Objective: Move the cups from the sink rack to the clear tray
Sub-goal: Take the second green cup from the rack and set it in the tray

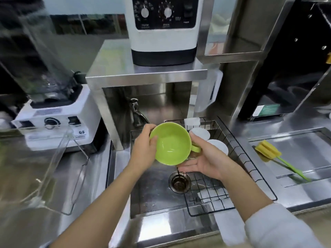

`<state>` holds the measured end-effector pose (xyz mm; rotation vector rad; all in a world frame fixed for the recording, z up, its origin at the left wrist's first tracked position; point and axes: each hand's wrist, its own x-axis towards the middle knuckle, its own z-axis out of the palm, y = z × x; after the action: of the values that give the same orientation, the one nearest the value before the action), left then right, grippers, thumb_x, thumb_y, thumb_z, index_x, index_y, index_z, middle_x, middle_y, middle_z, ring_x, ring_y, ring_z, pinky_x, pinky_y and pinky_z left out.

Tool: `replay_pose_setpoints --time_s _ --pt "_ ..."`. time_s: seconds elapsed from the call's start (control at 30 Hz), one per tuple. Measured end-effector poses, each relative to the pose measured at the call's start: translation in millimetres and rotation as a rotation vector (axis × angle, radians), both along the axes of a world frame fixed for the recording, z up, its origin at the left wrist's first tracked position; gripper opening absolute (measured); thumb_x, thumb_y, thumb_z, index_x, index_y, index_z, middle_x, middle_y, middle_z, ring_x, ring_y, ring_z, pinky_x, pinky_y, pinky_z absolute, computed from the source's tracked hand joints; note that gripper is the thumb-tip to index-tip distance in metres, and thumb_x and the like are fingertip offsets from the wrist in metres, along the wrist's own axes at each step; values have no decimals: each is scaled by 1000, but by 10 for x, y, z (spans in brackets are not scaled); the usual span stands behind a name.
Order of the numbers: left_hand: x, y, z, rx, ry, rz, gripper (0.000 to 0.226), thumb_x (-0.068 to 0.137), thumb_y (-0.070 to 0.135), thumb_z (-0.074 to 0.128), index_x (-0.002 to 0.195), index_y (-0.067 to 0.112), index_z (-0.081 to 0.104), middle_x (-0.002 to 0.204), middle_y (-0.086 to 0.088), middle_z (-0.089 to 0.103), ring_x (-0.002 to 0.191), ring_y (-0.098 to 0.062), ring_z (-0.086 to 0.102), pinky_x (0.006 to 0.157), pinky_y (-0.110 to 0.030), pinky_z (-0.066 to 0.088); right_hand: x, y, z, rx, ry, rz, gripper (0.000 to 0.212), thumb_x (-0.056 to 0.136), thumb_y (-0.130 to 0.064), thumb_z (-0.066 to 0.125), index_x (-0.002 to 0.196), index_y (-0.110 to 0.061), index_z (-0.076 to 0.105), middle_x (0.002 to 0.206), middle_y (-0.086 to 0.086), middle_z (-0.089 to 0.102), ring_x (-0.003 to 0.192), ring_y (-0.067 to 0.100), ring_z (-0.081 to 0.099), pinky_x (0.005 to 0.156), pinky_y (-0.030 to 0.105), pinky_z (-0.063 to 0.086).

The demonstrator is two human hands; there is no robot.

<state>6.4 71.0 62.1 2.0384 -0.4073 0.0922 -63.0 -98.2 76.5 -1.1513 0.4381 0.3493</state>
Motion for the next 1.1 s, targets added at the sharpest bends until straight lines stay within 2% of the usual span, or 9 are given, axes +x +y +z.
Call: replay_pose_setpoints --time_s 0.13,0.23,0.43,0.6,0.73,0.83,0.9,0.97,1.1 --pt "44 470 165 -143 87 67 6 86 33 55 92 30 54 87 11 60 86 -16 57 82 -38 46 171 453 104 56 -58 10 58 67 -48 66 115 -15 59 108 17 65 93 42 67 77 50 57" --pt "21 823 406 -258 182 116 39 70 68 51 78 30 53 81 7 57 83 -21 58 85 -51 48 274 832 233 -7 -147 40 52 73 -43 63 115 -12 62 107 11 66 103 37 64 87 55 52" --pt "-5 1589 725 -296 302 182 73 50 87 52 90 27 48 103 1 61 102 -20 60 95 -47 46 384 1660 513 -237 -377 102 49 68 -49 63 101 -13 67 93 4 71 85 31 71 78 49 58" --pt "-23 2179 903 -303 165 246 51 66 66 62 93 26 46 100 7 40 94 1 43 72 -22 36 464 2304 666 -285 -508 98 33 79 -34 65 105 -14 65 105 19 69 93 33 69 72 38 60" --pt "36 2619 896 -359 99 246 41 61 52 70 82 25 49 100 -6 50 90 -14 52 75 -22 40 548 2735 670 -375 -582 69 22 75 -28 72 96 -23 66 96 9 68 88 22 67 76 35 58" --pt "72 2891 824 -364 127 294 31 74 34 71 80 16 46 81 2 47 74 -11 46 63 -15 38 604 2988 660 -549 -659 109 39 69 -28 78 104 -19 64 92 -3 66 87 15 61 75 19 50" --pt "98 3023 750 -349 151 330 27 80 30 67 81 15 44 77 6 44 71 -10 44 61 -20 36 622 3138 665 -663 -683 140 43 69 -29 78 107 -17 62 94 5 66 88 21 59 71 21 46" --pt "133 3127 665 -357 184 353 27 80 30 67 79 17 43 75 7 44 68 -8 45 59 -19 36 675 3265 633 -799 -685 201 56 68 -34 78 117 -14 59 98 6 64 91 21 58 73 25 43" --pt "198 3279 505 -273 253 341 42 72 33 75 97 10 50 82 5 53 76 -11 52 65 -26 38 800 3416 521 -970 -653 308 83 63 -41 79 135 -18 44 121 1 59 100 11 52 74 12 39"
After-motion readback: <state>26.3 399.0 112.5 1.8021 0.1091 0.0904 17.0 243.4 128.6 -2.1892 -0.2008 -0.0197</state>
